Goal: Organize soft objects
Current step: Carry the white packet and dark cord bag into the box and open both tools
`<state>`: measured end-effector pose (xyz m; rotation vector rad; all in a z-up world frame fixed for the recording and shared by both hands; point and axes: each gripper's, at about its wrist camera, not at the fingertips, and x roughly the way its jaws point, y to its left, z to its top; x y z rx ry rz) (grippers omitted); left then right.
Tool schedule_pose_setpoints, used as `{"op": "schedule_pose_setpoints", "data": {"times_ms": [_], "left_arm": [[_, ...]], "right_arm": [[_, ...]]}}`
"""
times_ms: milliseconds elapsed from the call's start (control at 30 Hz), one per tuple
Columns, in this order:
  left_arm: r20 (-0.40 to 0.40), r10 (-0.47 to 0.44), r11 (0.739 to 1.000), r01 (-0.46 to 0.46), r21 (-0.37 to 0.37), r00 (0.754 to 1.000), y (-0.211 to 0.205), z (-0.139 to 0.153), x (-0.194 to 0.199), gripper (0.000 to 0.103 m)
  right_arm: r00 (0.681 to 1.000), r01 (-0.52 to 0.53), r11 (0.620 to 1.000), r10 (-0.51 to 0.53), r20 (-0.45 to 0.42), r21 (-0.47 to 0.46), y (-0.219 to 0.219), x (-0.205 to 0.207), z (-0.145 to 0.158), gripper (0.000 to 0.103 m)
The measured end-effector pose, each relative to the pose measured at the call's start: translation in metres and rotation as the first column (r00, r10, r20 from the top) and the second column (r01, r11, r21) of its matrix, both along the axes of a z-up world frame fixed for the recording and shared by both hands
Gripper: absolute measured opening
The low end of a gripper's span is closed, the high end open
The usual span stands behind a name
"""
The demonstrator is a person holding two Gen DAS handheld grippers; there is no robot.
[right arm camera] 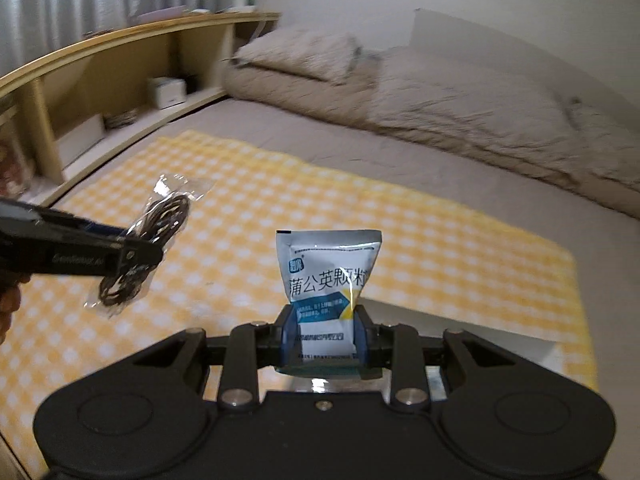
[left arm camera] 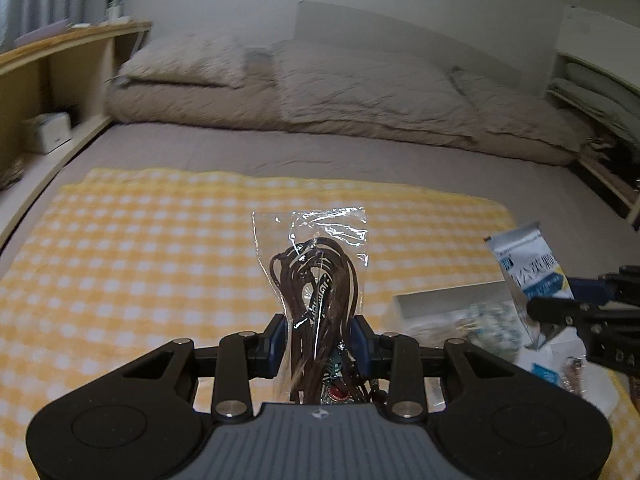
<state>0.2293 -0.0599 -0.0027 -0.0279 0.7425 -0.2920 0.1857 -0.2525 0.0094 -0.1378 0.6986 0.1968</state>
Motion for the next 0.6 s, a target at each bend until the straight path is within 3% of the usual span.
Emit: {"op": "schedule_pose_setpoints", "data": {"times_ms": [167,333,467,600], "left_arm": [[0.036,-0.075,0.996,0.076,-0.037,0.997,-0.035,0.005,-0.004,0.037],[0.083,-0.18,0.983,0.183,-0.025,0.98,-0.075,0.005,-0.011,0.037],[0.096,-0.282,0.959,0.284,-0.017,0.955,-0.107,0.0,-0.015,0.037],[0.1,-0.396,0.918,0.396,0.027,0.913,-0.141,-0.011,-0.022,0.037]], "right_arm": [[0.996,0.082,0.997,-0.081,0.036,-0.005,-0.03,-0.008,0.005,0.031],[0.985,0.165,0.986,-0.167,0.041,0.037,-0.069,-0.015,0.006,0.031],[0.977,0.209,0.976,-0.212,0.035,0.063,-0.095,-0.022,0.003,0.031],[0.968,0.247,0.967,-0.249,0.019,0.07,-0.115,-0.025,-0.004,0.031]]}}
